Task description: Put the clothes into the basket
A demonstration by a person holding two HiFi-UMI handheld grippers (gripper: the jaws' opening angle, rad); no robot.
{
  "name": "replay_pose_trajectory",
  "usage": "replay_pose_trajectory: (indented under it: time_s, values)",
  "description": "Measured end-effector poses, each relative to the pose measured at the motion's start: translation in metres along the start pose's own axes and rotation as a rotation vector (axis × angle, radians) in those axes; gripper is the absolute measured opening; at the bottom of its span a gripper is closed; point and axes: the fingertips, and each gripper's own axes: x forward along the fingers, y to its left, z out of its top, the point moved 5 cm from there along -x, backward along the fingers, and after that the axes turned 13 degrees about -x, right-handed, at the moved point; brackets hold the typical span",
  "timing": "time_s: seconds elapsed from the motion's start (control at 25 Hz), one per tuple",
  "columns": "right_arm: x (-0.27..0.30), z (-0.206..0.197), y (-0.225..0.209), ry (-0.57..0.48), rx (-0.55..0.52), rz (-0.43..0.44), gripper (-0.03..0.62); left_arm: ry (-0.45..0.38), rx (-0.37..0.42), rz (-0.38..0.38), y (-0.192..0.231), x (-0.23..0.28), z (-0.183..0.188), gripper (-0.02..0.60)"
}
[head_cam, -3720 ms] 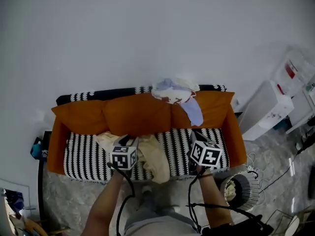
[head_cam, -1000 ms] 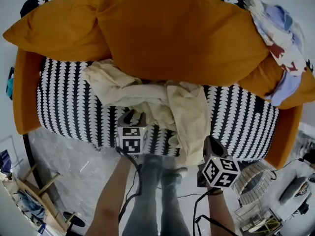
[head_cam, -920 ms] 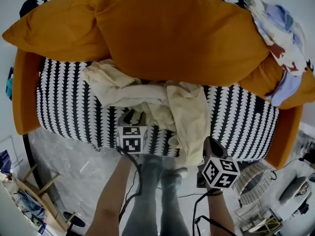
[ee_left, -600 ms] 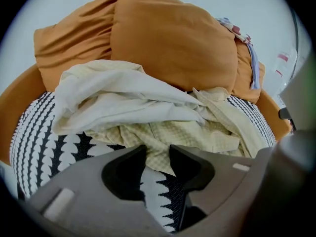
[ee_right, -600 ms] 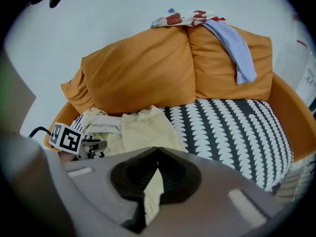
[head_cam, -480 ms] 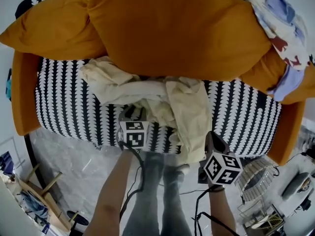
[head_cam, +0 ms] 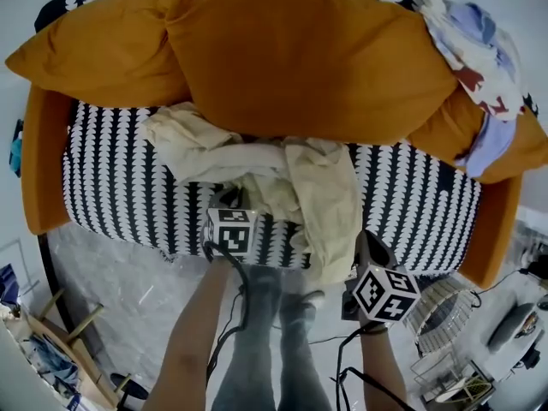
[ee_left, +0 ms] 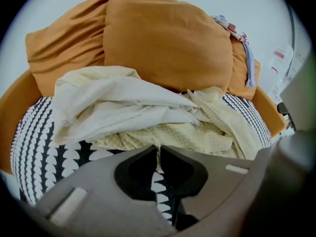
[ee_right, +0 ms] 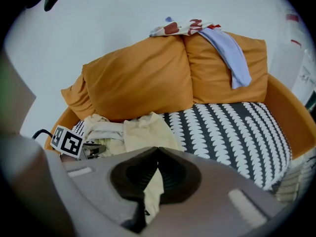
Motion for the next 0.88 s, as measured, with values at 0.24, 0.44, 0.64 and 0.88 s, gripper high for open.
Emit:
replay_pose_trajectory:
  time_s: [0.24,0.44,0.64,0.88]
  values:
    - [-0.024,0.017,0.002,-0.057,-0.01,0.0,0.003,-0.086,-0.045,-0.036,-0.017,-0.033,0.029,0.028]
    - [-0.067,0.04,0.009,-0.109,-0.009,0.005,0.003,-0.102,-0.049,-0.052,-0.035,-0.09,0.038,0.028]
    - [-0.104,0.064,0.012,-0.175,-0.015,0.004,0.003,-0.156,-0.022,-0.064,-0.051,-0.138,0.058,0.028]
    - [-0.151,0.086,0.008,-0.245,-0.007,-0.007,0.003,-0.205,0.018,-0.094,-0.077,-0.2,0.076,0.028]
